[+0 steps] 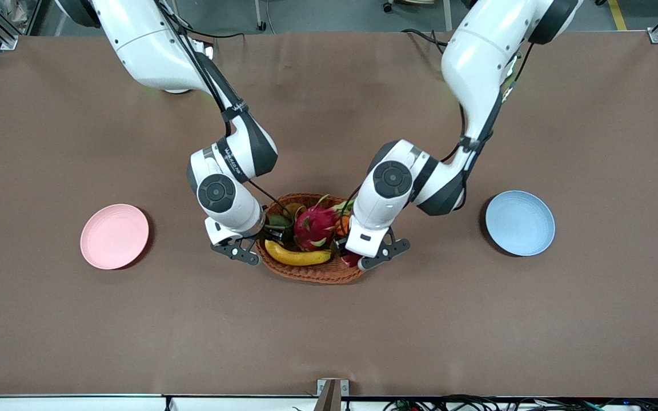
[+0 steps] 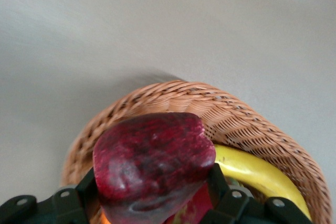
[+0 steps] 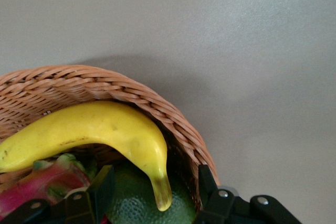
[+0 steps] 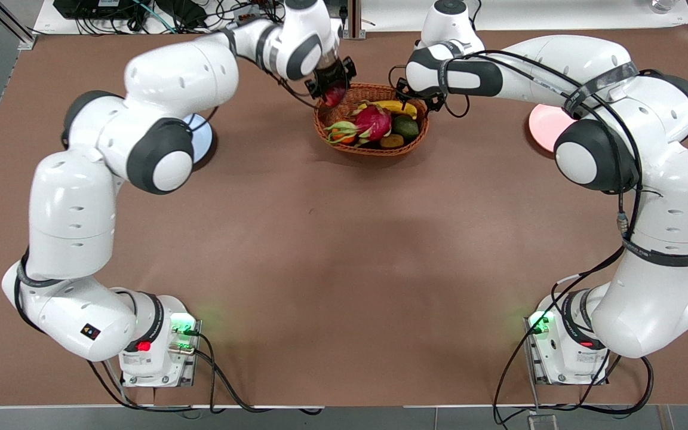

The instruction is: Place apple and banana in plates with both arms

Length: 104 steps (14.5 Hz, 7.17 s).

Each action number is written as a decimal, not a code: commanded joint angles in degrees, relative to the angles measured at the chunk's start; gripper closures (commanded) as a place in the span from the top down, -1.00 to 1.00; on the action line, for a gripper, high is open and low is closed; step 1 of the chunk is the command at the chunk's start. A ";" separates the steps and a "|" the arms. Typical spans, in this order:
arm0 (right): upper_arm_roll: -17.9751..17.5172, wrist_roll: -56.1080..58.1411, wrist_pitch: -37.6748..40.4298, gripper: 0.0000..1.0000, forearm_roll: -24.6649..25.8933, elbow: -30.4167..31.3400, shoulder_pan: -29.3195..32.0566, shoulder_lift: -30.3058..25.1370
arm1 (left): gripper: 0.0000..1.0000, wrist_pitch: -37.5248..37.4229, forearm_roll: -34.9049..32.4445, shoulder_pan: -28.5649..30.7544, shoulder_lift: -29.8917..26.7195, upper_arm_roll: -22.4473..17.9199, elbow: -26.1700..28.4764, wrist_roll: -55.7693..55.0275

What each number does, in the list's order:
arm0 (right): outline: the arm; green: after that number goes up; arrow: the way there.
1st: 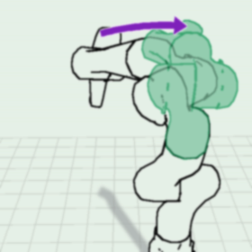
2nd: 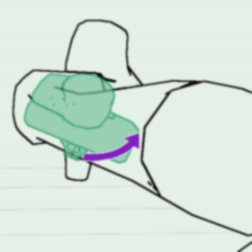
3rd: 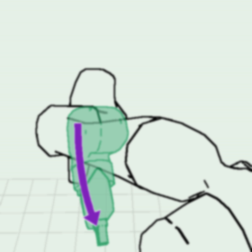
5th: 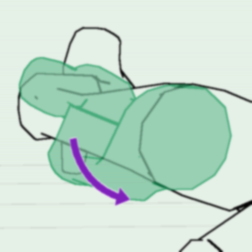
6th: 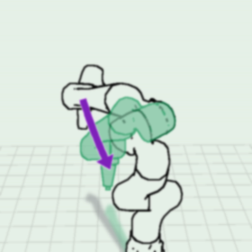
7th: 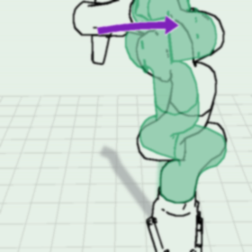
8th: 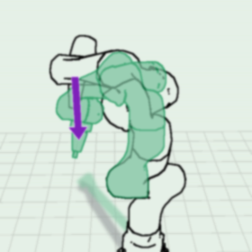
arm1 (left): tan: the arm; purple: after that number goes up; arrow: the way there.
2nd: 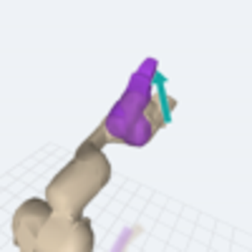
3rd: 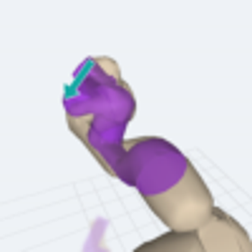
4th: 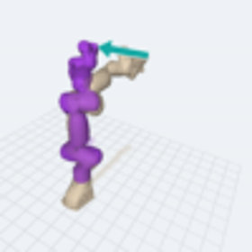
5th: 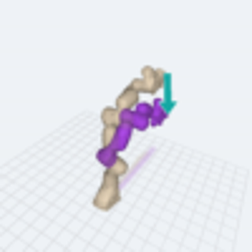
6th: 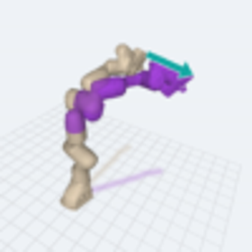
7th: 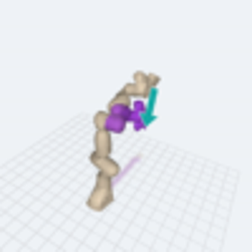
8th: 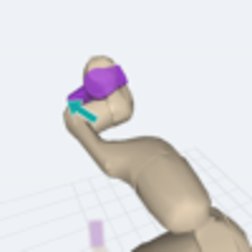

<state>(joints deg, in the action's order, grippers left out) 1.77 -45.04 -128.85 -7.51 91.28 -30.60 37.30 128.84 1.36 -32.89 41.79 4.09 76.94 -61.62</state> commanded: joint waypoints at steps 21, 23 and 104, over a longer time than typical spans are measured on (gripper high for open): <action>0.43 -0.40 6.74 -0.99 -5.14 -5.04 1.32 -1.78 | -0.16 9.30 -3.37 37.81 -24.93 -0.14 45.39 49.66; 0.25 0.12 14.04 -0.99 -5.32 -9.52 3.69 -2.23 | -0.15 11.86 -3.46 37.82 -23.61 -0.22 47.41 49.66; 1.04 44.51 48.43 1.00 7.51 -3.84 31.57 -36.50 | 1.00 -37.61 -0.65 37.82 -40.47 1.01 8.05 61.70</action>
<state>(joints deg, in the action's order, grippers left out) 2.75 0.18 -79.15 -1.06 82.22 1.64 5.61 91.96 0.37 4.59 1.62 4.86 85.58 -1.10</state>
